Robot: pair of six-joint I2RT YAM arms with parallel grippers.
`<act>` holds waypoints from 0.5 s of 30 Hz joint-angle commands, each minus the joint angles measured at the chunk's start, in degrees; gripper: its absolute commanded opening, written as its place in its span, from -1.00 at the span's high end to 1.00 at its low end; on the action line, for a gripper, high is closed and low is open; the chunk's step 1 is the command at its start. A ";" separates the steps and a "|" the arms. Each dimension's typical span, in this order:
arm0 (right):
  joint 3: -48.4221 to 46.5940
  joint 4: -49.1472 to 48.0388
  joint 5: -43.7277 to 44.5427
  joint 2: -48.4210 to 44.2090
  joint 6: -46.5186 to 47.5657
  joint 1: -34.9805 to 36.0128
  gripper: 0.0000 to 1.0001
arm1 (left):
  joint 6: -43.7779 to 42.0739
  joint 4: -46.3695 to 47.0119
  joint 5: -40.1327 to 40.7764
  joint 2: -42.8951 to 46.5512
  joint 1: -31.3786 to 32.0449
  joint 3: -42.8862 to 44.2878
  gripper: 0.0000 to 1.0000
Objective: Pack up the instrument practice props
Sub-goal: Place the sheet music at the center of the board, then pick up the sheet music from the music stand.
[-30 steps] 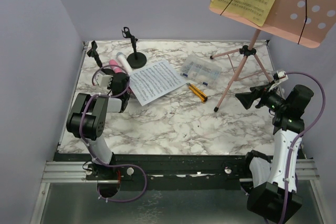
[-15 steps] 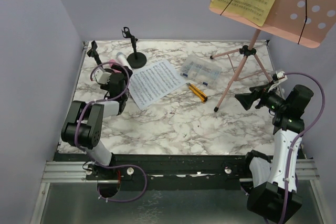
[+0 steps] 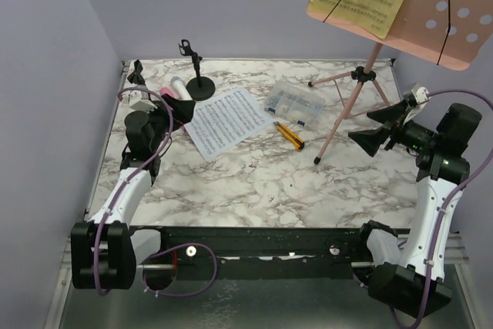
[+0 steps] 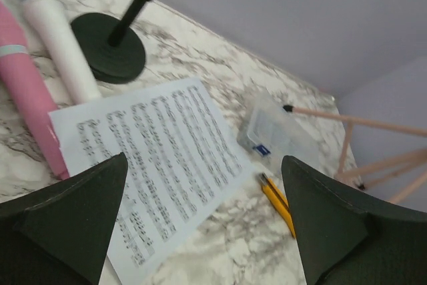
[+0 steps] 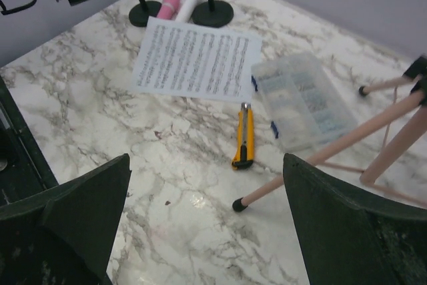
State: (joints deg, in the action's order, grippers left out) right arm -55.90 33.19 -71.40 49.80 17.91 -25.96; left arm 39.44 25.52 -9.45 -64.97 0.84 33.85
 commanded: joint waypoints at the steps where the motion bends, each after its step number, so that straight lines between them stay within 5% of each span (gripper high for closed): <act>1: -11.93 1.94 -6.94 2.14 -2.57 -0.19 -1.00 | -8.20 -11.79 -17.81 5.15 -0.19 2.39 -0.98; 9: -29.24 -10.45 -4.65 11.98 -26.18 -0.15 -0.98 | -13.05 -17.12 -16.73 10.84 0.48 -1.79 -0.98; 15: -37.42 -15.97 2.26 19.10 -35.17 0.99 -0.90 | -16.22 -19.62 -12.73 13.99 1.64 -1.52 -0.98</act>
State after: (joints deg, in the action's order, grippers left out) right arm -88.53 21.76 -74.32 65.12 -7.88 -25.91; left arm 26.89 8.95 -23.94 -53.49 1.93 32.75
